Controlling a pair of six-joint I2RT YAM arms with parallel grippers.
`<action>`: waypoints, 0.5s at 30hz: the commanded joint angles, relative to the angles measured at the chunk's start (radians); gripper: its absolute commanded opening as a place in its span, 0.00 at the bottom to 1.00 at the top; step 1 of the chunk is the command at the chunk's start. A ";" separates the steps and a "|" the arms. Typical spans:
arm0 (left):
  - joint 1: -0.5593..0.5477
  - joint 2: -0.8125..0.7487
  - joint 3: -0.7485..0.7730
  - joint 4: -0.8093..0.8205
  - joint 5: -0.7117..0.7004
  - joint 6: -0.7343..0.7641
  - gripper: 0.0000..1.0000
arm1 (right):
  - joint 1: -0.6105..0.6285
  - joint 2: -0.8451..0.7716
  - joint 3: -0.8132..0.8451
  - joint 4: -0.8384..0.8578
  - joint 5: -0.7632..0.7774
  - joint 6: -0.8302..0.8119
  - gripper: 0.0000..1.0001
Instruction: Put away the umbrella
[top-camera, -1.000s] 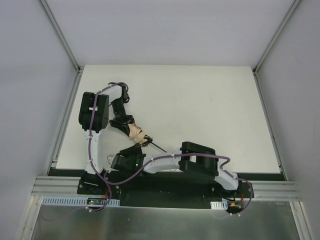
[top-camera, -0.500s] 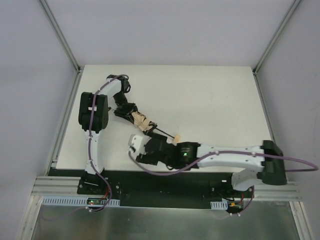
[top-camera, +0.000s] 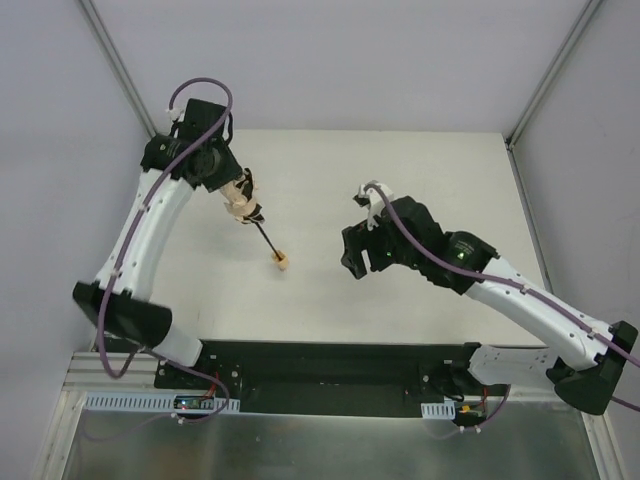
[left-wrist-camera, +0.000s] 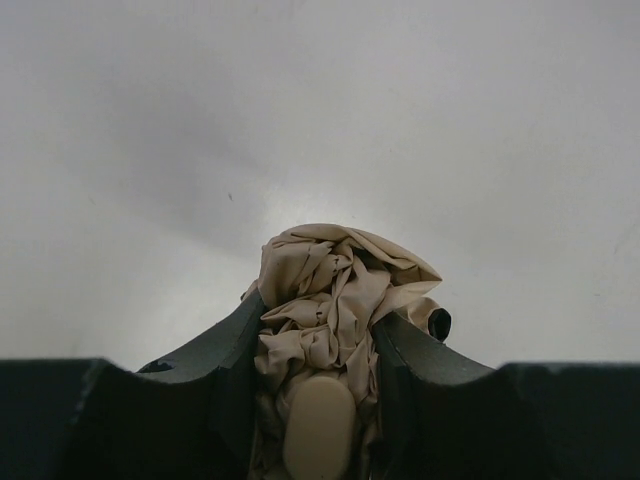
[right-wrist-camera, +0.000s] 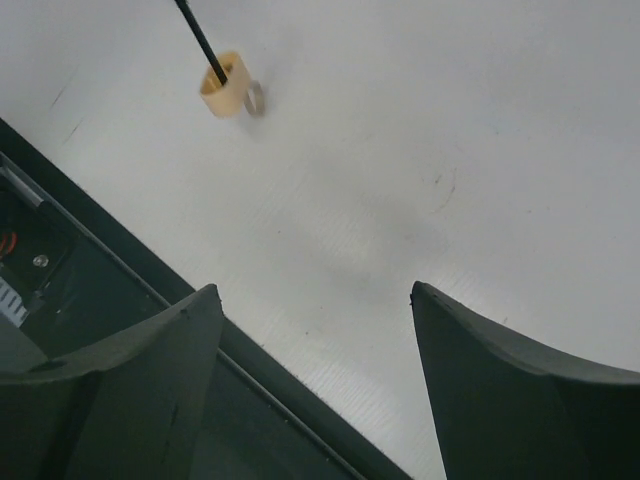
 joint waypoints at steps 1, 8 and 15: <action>-0.197 -0.260 -0.109 0.100 -0.434 0.348 0.00 | -0.109 -0.070 0.063 -0.104 -0.196 0.083 0.79; -0.481 -0.450 -0.447 0.131 -0.815 0.134 0.00 | -0.236 -0.092 0.068 -0.108 -0.322 0.115 0.79; -0.582 -0.323 -0.758 0.107 -0.902 -0.399 0.00 | -0.306 -0.133 0.017 -0.112 -0.379 0.115 0.79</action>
